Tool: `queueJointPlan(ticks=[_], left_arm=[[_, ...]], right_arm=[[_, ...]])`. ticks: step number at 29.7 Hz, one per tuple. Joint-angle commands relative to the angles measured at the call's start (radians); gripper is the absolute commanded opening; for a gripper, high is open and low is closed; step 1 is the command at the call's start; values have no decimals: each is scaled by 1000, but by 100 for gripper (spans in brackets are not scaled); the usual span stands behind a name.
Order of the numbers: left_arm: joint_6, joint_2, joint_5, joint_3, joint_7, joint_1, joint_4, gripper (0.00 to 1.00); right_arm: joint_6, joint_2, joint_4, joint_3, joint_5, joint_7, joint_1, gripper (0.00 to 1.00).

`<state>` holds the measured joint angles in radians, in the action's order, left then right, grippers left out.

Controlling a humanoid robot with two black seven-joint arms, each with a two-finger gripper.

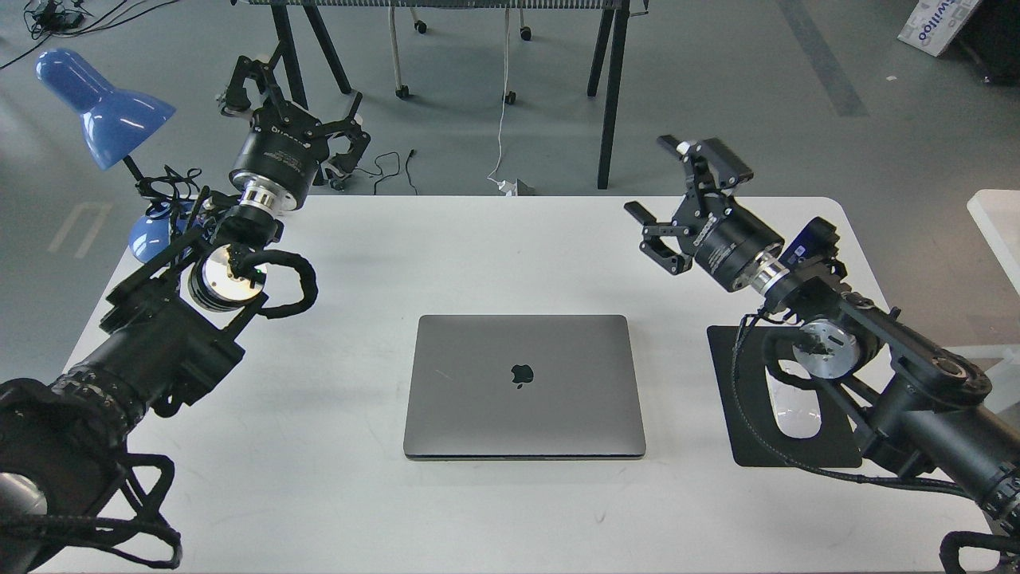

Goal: Close notebook with right arm
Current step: 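Lift the right gripper up and away from the closed laptop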

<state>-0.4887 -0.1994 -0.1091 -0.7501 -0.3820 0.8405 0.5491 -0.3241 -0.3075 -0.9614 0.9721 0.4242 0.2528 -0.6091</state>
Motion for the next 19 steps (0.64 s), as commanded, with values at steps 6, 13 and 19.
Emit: queueJointPlan(ticks=[6, 13, 19], left_arm=[[0, 0, 0, 0, 0, 0, 0, 100], [0, 0, 0, 0, 0, 0, 0, 100], [0, 0, 0, 0, 0, 0, 0, 100]], right_arm=[[-16, 16, 208, 142, -240, -6, -93, 100], [-88, 18, 319, 132, -294, -9, -90, 100], [-85, 18, 316, 128, -294, -10, -83, 100]])
